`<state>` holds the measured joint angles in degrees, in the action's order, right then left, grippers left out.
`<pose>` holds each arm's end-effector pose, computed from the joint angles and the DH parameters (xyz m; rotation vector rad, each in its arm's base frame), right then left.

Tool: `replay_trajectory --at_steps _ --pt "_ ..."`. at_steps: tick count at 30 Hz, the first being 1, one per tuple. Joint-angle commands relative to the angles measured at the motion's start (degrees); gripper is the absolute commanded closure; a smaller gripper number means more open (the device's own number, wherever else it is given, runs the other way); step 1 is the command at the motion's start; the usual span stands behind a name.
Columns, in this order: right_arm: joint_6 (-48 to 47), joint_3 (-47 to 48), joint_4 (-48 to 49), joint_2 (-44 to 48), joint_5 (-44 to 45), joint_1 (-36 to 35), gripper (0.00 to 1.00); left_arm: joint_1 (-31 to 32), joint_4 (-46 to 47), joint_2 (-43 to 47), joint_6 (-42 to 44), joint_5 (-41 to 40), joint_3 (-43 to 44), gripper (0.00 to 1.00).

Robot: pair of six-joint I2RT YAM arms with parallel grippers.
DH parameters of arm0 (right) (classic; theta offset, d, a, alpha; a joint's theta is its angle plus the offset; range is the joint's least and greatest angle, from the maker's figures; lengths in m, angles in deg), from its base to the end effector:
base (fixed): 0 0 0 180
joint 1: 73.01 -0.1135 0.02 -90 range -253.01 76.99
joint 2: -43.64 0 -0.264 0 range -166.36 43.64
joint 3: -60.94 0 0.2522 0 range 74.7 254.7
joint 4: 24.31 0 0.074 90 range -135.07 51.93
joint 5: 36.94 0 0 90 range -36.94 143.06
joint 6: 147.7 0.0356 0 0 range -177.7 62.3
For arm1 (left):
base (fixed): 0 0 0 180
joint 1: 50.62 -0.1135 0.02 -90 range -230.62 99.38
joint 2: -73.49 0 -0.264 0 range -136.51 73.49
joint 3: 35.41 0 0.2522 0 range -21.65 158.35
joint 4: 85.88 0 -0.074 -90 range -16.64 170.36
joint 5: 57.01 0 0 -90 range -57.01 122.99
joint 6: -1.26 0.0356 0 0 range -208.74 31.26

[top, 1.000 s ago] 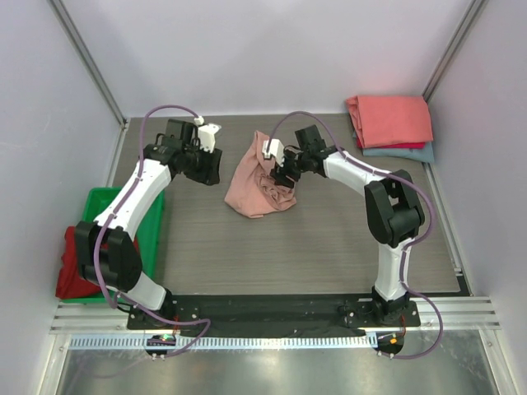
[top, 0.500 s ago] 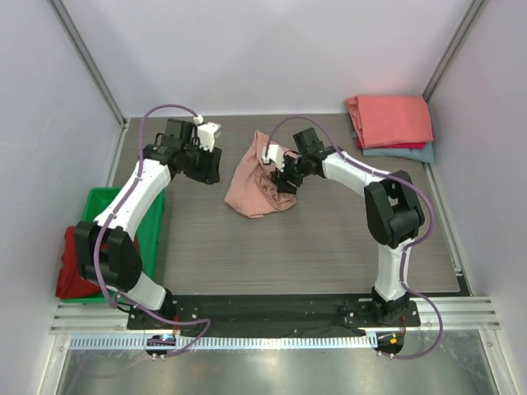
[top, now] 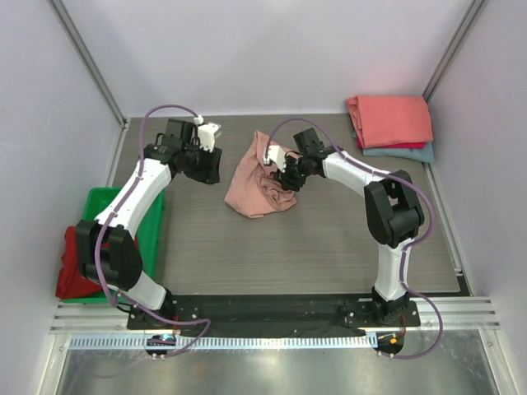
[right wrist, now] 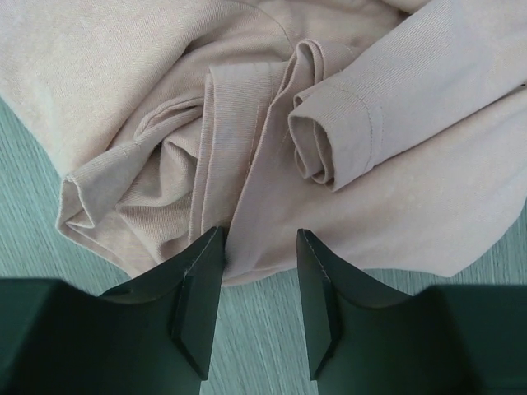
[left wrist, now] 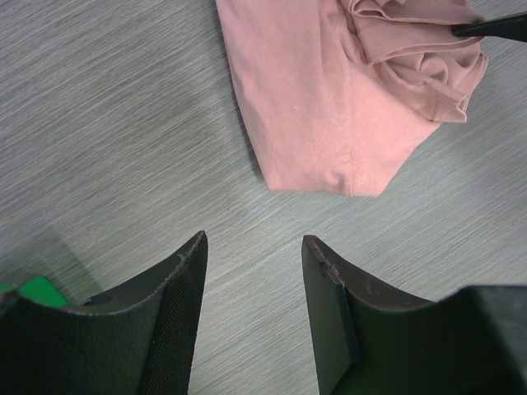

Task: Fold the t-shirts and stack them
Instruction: Flatten the tshirt out

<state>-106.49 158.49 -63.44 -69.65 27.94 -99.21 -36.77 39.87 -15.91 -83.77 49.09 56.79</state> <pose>0.3776 0.2026 0.2007 -1.6181 1.8271 0.3810 0.3244 -0.0902 0.3052 0.5226 2.4088 -0.4138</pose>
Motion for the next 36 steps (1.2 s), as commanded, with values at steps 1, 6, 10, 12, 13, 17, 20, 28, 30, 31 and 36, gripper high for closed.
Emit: replay_trajectory --at_steps 1,6,10,12,13,17,20,28,30,31,36 --pt "-0.16 2.34 -0.47 -0.52 -0.01 -0.35 0.54 -0.22 1.99 0.02 0.30 0.08 0.67 0.49" --pt "0.98 7.25 -4.25 -1.67 -0.63 -0.35 0.89 -0.22 1.99 0.37 0.48 -0.10 0.49 0.49" --pt "-2.26 12.35 -4.43 3.33 4.28 -0.35 0.97 -0.22 1.64 0.72 0.91 -0.36 1.46 0.49" --pt "-5.50 18.30 -4.52 7.20 6.91 -0.70 0.98 -0.31 1.73 0.81 0.57 -3.52 2.07 0.49" --pt "-6.91 20.52 -4.87 8.34 7.54 -0.96 0.98 -0.22 1.64 0.90 1.26 -4.05 2.34 0.50" --pt "-14.82 30.80 -5.05 12.48 10.00 -2.72 0.99 -0.22 0.41 0.99 3.64 -3.36 4.09 0.55" --pt "-19.75 36.52 -4.96 13.89 11.58 -5.00 0.99 -0.22 0.41 2.30 2.94 -0.55 4.18 0.57" --pt "-26.26 47.34 -4.26 10.21 18.78 -8.61 0.99 2.14 2.96 4.51 -0.93 8.86 0.15 0.60" --pt "-27.14 46.30 -3.99 8.53 21.42 -8.17 0.99 4.16 4.10 3.11 -0.67 10.61 -1.87 0.61" --pt "-26.97 45.85 -3.99 8.01 21.96 -7.39 0.99 4.95 4.63 2.58 -0.23 10.97 -2.58 0.61" --pt "-24.25 44.71 -3.90 4.75 26.60 -6.41 0.99 11.99 6.48 -4.18 1.10 8.95 -2.33 0.54"
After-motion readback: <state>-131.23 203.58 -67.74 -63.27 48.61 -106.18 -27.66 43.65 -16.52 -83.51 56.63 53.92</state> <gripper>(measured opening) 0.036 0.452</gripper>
